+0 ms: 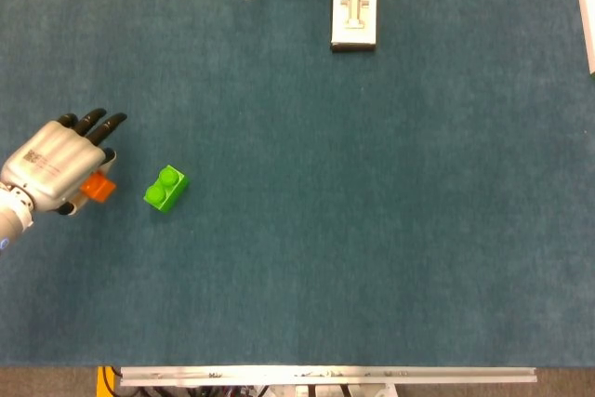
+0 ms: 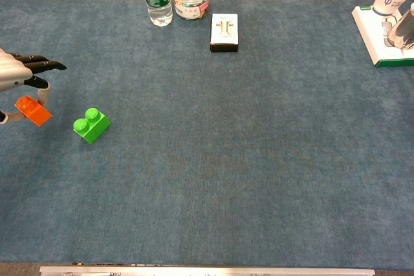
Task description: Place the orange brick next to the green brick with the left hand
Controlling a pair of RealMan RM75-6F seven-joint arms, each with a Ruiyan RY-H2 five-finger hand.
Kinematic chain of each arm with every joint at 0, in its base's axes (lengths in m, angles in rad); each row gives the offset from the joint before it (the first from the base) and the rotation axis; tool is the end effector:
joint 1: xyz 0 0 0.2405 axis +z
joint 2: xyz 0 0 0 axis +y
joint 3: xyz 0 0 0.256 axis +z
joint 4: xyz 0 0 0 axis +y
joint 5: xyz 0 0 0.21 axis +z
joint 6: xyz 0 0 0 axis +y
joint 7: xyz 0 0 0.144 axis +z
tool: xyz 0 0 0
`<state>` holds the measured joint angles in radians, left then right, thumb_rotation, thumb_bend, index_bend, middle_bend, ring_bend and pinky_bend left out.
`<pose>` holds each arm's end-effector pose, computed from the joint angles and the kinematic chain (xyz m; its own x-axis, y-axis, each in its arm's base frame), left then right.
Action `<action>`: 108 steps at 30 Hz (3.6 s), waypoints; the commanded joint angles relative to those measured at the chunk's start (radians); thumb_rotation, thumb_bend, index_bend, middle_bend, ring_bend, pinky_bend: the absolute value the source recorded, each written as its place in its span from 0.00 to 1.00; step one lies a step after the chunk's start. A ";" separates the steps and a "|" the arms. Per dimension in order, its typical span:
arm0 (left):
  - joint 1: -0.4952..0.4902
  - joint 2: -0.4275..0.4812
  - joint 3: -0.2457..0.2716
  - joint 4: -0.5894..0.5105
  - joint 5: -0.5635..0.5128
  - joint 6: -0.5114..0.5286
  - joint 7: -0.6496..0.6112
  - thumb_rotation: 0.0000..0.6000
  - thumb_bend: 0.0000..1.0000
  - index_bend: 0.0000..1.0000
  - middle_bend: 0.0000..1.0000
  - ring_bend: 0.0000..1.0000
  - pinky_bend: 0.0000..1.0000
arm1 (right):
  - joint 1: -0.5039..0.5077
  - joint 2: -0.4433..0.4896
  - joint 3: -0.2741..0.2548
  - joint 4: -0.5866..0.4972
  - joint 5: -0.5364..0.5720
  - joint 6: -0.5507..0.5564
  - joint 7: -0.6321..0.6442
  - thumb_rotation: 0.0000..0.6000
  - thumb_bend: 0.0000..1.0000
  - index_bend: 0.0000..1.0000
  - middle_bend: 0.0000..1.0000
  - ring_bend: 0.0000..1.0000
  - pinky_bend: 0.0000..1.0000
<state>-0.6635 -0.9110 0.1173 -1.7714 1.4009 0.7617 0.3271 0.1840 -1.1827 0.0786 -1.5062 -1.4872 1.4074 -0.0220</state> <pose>-0.2480 0.2711 0.1158 0.8219 0.3785 0.4257 0.5695 -0.5358 -0.6234 -0.3103 -0.2199 0.1436 0.4510 -0.0037 0.8925 -0.8900 -0.0777 0.4494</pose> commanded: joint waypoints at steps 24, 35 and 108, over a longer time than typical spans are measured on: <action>-0.087 -0.033 -0.025 -0.149 -0.307 -0.029 0.282 1.00 0.35 0.61 0.00 0.00 0.19 | -0.017 0.034 0.003 -0.016 -0.008 0.022 0.049 1.00 0.44 0.63 0.55 0.42 0.46; -0.124 -0.041 -0.009 -0.180 -0.415 -0.032 0.306 1.00 0.35 0.61 0.00 0.00 0.19 | -0.015 0.035 0.003 -0.017 -0.007 0.014 0.047 1.00 0.43 0.63 0.55 0.42 0.46; -0.123 -0.142 0.042 -0.160 -0.363 0.112 0.346 1.00 0.35 0.62 0.00 0.00 0.19 | -0.026 0.042 0.003 -0.024 -0.017 0.028 0.051 1.00 0.43 0.63 0.55 0.42 0.46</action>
<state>-0.7870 -1.0526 0.1589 -1.9312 1.0376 0.8735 0.6728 0.1583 -1.1406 0.0815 -1.5296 -1.5039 1.4359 0.0291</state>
